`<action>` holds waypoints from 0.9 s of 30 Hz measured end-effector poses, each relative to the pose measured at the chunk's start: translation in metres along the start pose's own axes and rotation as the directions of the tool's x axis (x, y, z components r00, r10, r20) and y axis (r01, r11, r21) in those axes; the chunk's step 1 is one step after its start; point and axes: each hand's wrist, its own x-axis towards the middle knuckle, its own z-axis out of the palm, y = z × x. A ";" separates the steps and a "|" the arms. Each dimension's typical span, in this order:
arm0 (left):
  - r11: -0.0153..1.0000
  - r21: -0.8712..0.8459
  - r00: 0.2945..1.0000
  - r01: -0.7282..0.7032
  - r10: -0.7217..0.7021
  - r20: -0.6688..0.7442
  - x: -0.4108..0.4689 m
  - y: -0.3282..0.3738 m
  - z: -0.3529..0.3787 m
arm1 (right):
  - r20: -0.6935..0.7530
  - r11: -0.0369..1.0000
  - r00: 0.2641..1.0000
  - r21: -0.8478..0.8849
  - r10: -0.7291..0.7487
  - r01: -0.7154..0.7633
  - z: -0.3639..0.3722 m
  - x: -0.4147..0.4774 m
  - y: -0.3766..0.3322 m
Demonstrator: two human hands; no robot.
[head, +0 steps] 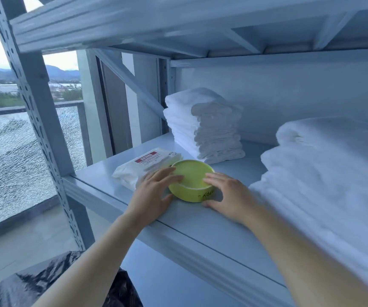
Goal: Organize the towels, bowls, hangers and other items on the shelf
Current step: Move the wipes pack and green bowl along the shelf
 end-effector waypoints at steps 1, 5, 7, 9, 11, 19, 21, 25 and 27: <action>0.999 -0.037 1.000 0.021 -0.021 -0.010 0.000 -0.002 0.000 | -0.011 1.000 1.000 0.012 -0.012 0.012 0.002 -0.002 0.000; 0.998 -0.051 0.999 0.035 -0.035 0.008 -0.001 -0.004 -0.001 | -0.054 0.999 0.998 -0.001 -0.038 0.038 0.009 -0.003 -0.007; 0.999 -0.038 1.000 0.030 -0.029 0.006 -0.002 -0.002 -0.002 | -0.052 0.999 0.998 -0.001 -0.036 0.036 0.010 -0.004 -0.008; 1.000 -0.027 1.000 0.014 -0.014 -0.007 -0.003 -0.002 -0.002 | -0.051 0.999 0.998 -0.006 -0.034 0.033 0.010 -0.005 -0.008; 1.000 -0.002 1.000 0.017 -0.017 -0.008 -0.004 0.000 -0.003 | -0.055 0.999 0.998 -0.020 -0.036 0.035 0.009 -0.006 -0.008; 0.950 0.170 0.965 -0.261 0.258 0.042 0.001 0.018 -0.012 | -0.057 0.993 0.997 -0.106 -0.052 0.046 0.004 -0.008 -0.012; 0.941 0.180 0.958 -0.287 0.284 0.046 0.002 0.021 -0.013 | -0.064 0.995 0.997 -0.087 -0.045 0.039 0.000 -0.009 -0.011; 0.935 0.156 0.948 -0.317 0.316 0.036 0.004 0.025 -0.013 | -0.080 0.998 0.995 -0.042 -0.053 0.050 -0.009 -0.008 -0.008; 0.942 0.126 0.951 -0.310 0.309 0.026 0.007 0.026 -0.014 | -0.097 0.997 0.992 -0.040 -0.077 0.073 -0.011 -0.007 -0.007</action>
